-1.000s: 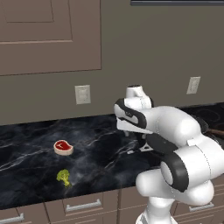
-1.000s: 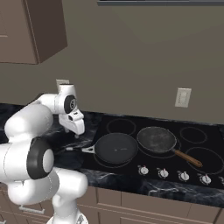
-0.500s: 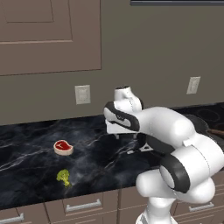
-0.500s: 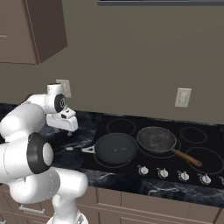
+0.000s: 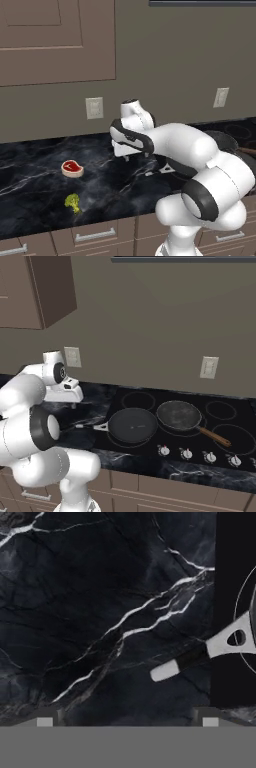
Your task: Place both pans onto different burners. Then place the broccoli and the steak on different pans.
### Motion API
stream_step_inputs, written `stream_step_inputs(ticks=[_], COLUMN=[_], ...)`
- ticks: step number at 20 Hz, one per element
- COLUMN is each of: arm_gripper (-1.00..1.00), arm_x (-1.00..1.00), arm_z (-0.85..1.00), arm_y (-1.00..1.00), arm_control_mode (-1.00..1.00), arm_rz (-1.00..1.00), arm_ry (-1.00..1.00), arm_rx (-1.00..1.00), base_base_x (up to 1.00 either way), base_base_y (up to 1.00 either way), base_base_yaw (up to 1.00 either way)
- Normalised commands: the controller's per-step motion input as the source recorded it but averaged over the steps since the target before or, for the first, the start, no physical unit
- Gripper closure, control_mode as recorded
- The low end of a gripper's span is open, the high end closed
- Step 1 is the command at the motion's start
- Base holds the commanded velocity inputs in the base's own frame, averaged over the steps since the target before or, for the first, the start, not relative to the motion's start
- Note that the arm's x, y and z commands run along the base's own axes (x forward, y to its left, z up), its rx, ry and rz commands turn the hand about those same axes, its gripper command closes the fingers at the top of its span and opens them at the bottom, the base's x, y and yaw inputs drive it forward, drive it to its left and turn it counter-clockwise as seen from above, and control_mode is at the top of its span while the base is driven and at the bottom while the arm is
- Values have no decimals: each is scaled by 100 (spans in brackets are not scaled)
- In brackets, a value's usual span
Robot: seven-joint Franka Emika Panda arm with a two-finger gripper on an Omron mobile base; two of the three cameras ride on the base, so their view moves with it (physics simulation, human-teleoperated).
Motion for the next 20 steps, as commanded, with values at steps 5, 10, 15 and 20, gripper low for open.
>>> stream_step_inputs(ticks=[5,10,15,20], arm_gripper=[-100,-100,-100,-100], arm_x=[0,0,0,0], arm_z=[1,0,0,0], arm_y=[24,29,30,33], arm_control_mode=[-100,-100,-100,-100], arm_rz=[23,25,23,19], arm_ry=[0,0,0,0], arm_rx=[1,1,12,18], base_base_x=[0,0,0,0], base_base_y=[0,0,0,0], base_base_yaw=[0,0,0,0])
